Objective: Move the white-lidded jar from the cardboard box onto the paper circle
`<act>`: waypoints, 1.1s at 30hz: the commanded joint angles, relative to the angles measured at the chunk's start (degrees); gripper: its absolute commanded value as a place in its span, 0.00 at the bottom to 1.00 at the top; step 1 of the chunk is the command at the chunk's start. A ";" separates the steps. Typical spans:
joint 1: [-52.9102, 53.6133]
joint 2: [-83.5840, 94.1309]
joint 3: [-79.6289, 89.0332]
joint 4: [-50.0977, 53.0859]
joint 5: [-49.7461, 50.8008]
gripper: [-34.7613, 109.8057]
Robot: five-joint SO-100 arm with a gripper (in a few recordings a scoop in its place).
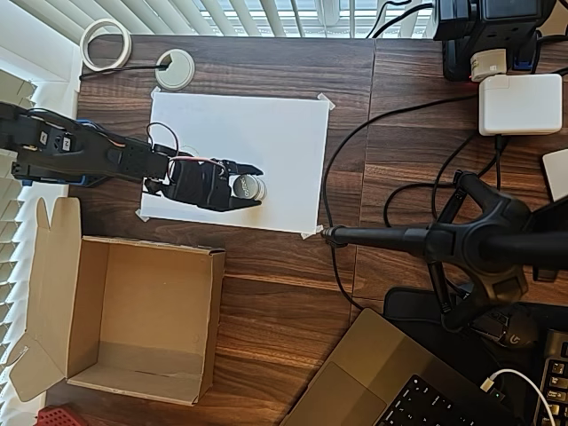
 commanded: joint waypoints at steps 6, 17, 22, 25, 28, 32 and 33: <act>0.53 1.93 -1.93 -0.79 -1.23 0.32; 0.53 1.93 -2.37 -1.41 -1.58 0.46; 0.53 2.64 -2.81 -2.46 -1.41 0.49; 0.53 3.69 -3.52 -2.46 -1.05 0.50; 0.53 5.80 -4.39 -2.46 -0.53 0.50; -0.18 10.28 -6.15 -2.46 2.99 0.50; -0.44 11.87 -6.42 -2.46 4.39 0.50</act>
